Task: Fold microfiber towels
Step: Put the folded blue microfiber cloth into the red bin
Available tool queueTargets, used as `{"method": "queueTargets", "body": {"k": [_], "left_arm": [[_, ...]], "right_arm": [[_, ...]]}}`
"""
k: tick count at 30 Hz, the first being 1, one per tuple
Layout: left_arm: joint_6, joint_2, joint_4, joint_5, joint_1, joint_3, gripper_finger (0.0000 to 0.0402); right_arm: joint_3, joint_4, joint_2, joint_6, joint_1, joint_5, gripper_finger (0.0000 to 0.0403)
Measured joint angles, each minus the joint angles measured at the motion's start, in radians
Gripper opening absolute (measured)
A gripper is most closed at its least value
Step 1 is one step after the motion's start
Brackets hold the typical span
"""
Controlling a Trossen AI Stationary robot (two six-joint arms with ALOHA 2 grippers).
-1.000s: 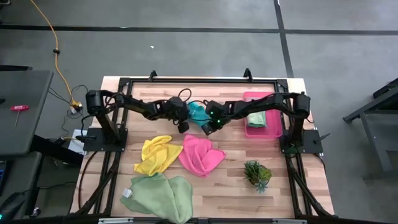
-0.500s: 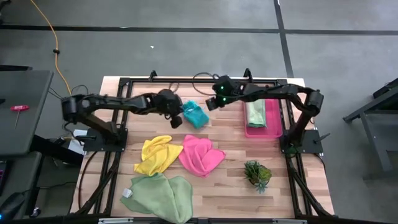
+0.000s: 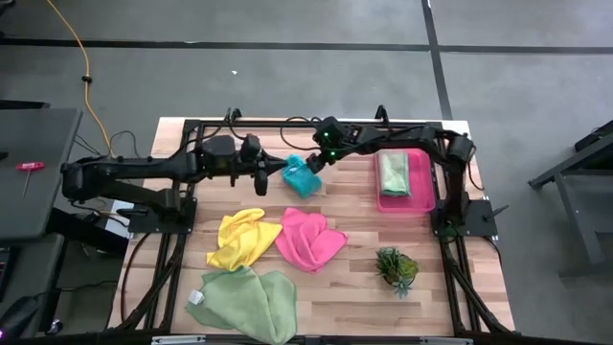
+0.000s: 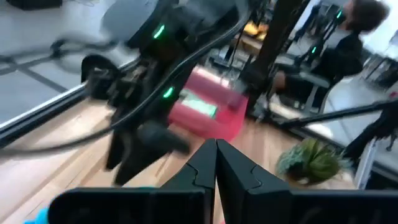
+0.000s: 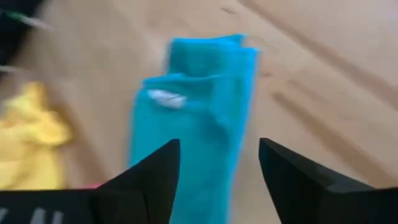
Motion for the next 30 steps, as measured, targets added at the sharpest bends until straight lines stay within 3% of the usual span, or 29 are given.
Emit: {"method": "queueTargets", "body": {"k": [6,12,20,25,30], "left_arm": [[-0.015,-0.020,-0.005,-0.083,-0.056,0.000,0.0000],[-0.015,-0.009,-0.015,-0.098,-0.078,0.000,0.0000],[-0.026,-0.009,-0.041,-0.105,-0.078,0.000,0.0000],[-0.025,-0.009,-0.056,-0.105,-0.078,0.000,0.0000],[-0.023,-0.009,-0.082,-0.110,-0.078,0.000,0.0000]], "right_arm": [[0.047,-0.001,0.095,-0.071,0.008,0.020,0.0221],[0.049,-0.004,0.137,-0.174,0.052,0.026,0.0222],[0.054,-0.024,0.157,-0.218,0.128,0.167,0.0211],[0.056,-0.097,0.158,-0.172,0.168,0.242,0.0159],[0.055,-0.188,0.156,-0.145,0.221,0.284,0.0051]]}}
